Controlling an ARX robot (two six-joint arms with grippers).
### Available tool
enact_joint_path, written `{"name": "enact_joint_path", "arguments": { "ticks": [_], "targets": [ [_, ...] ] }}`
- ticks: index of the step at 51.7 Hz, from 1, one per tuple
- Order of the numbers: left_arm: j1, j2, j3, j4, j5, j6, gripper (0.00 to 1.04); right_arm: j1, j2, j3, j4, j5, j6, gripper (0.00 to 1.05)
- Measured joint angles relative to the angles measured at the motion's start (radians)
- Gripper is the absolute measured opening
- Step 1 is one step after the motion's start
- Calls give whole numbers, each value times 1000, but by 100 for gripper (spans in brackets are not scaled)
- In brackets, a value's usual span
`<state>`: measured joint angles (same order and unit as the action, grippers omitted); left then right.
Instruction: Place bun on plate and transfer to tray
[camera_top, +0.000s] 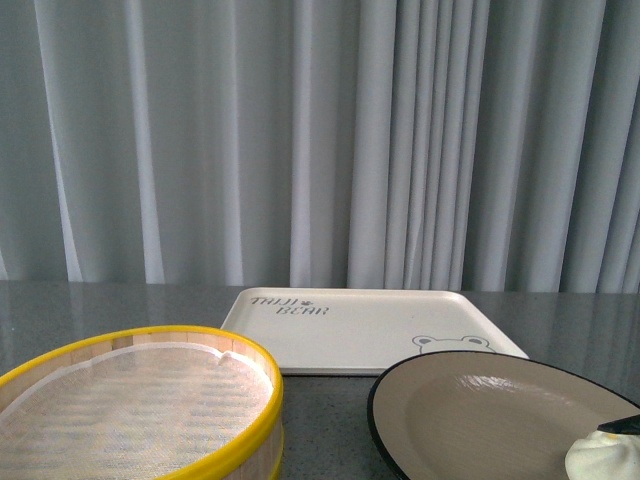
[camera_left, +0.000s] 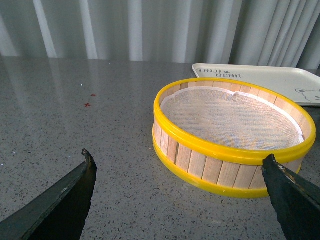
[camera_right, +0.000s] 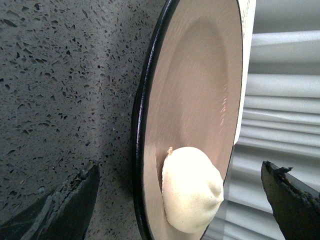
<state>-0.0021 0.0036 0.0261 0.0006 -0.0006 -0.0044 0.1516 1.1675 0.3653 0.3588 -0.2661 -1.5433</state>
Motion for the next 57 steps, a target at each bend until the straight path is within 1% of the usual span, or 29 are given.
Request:
{"name": "enact_joint_path", "arguments": {
  "ticks": [22, 29, 36, 37, 39, 42, 53, 54, 57],
  "targets": [
    [0, 0, 0, 0, 0, 0, 98, 33, 128, 16, 125, -34, -11, 95],
    [0, 0, 0, 0, 0, 0, 98, 33, 166, 18, 155, -33, -25, 75],
    [0, 0, 0, 0, 0, 0, 98, 34, 175, 18, 154, -45, -45, 54],
    [0, 0, 0, 0, 0, 0, 98, 34, 175, 18, 154, -47, -45, 52],
    [0, 0, 0, 0, 0, 0, 98, 36, 174, 18, 154, -51, -54, 45],
    [0, 0, 0, 0, 0, 0, 98, 39, 174, 18, 161, -51, -61, 38],
    [0, 0, 0, 0, 0, 0, 98, 55, 142, 7, 147, -44, -65, 4],
    [0, 0, 0, 0, 0, 0, 98, 56, 137, 2, 151, -44, -76, 2],
    [0, 0, 0, 0, 0, 0, 98, 57, 131, -2, 154, -50, -74, 3]
  ]
}}
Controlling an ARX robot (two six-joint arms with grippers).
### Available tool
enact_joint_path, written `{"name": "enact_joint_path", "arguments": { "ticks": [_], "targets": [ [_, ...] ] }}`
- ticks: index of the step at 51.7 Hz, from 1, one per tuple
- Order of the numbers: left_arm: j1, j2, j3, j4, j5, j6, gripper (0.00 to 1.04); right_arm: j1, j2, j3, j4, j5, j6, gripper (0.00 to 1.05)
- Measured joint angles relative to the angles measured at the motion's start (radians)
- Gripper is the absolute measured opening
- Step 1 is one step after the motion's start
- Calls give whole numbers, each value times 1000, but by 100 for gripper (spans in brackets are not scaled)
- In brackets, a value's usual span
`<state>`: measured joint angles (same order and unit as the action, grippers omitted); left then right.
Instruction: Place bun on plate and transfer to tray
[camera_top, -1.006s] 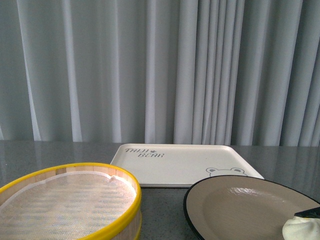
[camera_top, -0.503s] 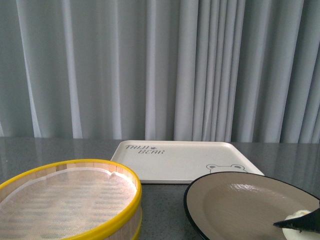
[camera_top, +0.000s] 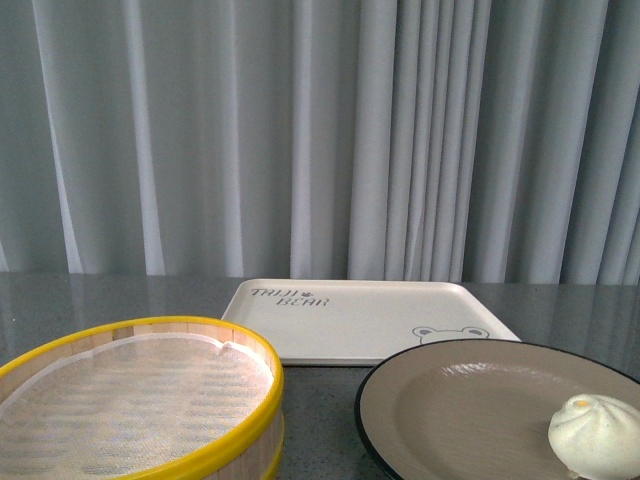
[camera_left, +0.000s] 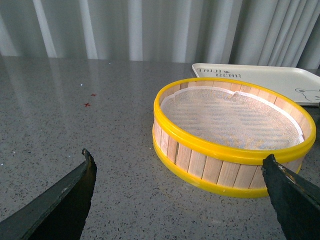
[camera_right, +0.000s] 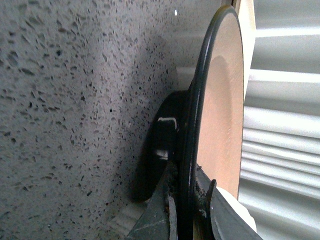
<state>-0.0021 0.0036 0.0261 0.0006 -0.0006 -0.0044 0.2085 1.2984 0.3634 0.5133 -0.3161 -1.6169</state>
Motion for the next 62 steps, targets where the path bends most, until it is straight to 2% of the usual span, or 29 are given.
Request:
{"name": "enact_joint_path", "arguments": {
  "ticks": [9, 18, 32, 40, 49, 62],
  "targets": [
    [0, 0, 0, 0, 0, 0, 98, -6, -40, -2, 14, -23, -14, 3],
    [0, 0, 0, 0, 0, 0, 98, -53, -40, 70, 37, -41, 9, 3],
    [0, 0, 0, 0, 0, 0, 98, -150, 23, 264, -65, -120, 29, 3],
    [0, 0, 0, 0, 0, 0, 98, -204, 124, 381, -171, -173, -8, 3],
    [0, 0, 0, 0, 0, 0, 98, -255, 315, 583, -202, -217, -63, 3],
    [0, 0, 0, 0, 0, 0, 98, -245, 536, 821, -305, -239, -130, 3]
  ]
}}
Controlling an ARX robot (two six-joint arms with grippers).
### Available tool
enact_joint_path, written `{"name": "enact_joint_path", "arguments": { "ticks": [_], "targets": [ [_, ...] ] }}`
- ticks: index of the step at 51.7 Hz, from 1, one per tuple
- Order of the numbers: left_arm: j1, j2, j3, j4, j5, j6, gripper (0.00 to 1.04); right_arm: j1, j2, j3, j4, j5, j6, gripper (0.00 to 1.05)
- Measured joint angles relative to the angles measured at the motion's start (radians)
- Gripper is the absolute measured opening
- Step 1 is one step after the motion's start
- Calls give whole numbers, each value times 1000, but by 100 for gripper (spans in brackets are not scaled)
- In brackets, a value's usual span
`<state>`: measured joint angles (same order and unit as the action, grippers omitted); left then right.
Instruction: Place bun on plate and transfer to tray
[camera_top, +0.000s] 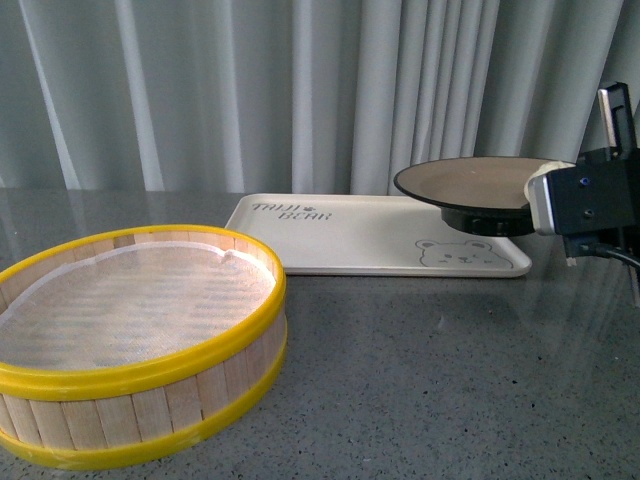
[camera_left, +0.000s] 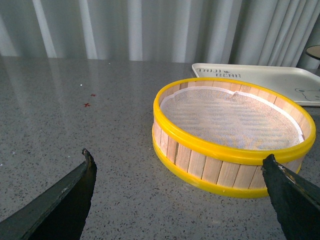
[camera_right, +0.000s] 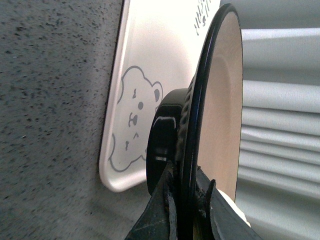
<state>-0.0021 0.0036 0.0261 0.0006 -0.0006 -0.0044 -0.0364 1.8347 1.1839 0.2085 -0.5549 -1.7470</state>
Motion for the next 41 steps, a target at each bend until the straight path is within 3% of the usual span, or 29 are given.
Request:
{"name": "enact_joint_path", "arguments": {
  "ticks": [19, 41],
  "targets": [
    [0, 0, 0, 0, 0, 0, 98, 24, 286, 352, -79, -1, -49, 3],
    [0, 0, 0, 0, 0, 0, 98, 98, 379, 455, -64, -5, -18, 3]
  ]
}}
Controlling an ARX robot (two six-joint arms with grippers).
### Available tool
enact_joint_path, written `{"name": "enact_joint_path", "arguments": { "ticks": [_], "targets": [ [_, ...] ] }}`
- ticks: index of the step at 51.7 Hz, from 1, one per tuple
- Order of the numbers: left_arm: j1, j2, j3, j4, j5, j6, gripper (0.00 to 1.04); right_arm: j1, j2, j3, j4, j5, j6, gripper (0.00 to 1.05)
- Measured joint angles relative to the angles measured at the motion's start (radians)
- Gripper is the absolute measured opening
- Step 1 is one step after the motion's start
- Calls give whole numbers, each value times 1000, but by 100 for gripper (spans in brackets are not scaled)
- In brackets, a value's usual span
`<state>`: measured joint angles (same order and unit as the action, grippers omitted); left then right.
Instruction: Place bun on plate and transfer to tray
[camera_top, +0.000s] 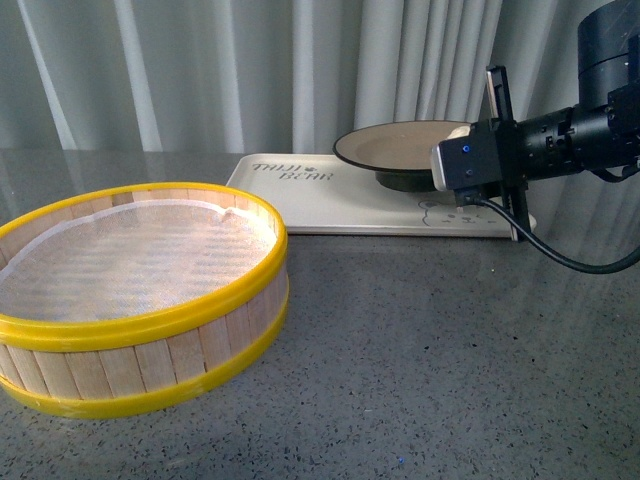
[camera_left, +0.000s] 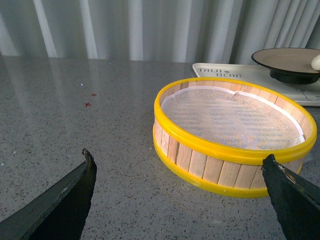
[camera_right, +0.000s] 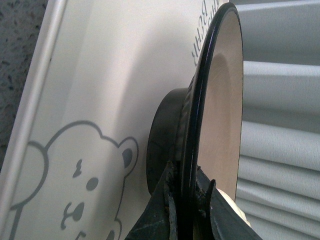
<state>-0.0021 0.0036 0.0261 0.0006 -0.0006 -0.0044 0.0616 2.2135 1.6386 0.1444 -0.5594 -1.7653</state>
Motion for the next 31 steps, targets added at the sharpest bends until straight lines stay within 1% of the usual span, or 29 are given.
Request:
{"name": "enact_joint_path", "arguments": {
  "ticks": [12, 15, 31],
  "targets": [
    [0, 0, 0, 0, 0, 0, 98, 15, 5, 1, 23, 1, 27, 3],
    [0, 0, 0, 0, 0, 0, 98, 16, 5, -12, 48, 0, 34, 3],
    [0, 0, 0, 0, 0, 0, 98, 21, 3, -76, 75, -1, 55, 3]
  ]
}}
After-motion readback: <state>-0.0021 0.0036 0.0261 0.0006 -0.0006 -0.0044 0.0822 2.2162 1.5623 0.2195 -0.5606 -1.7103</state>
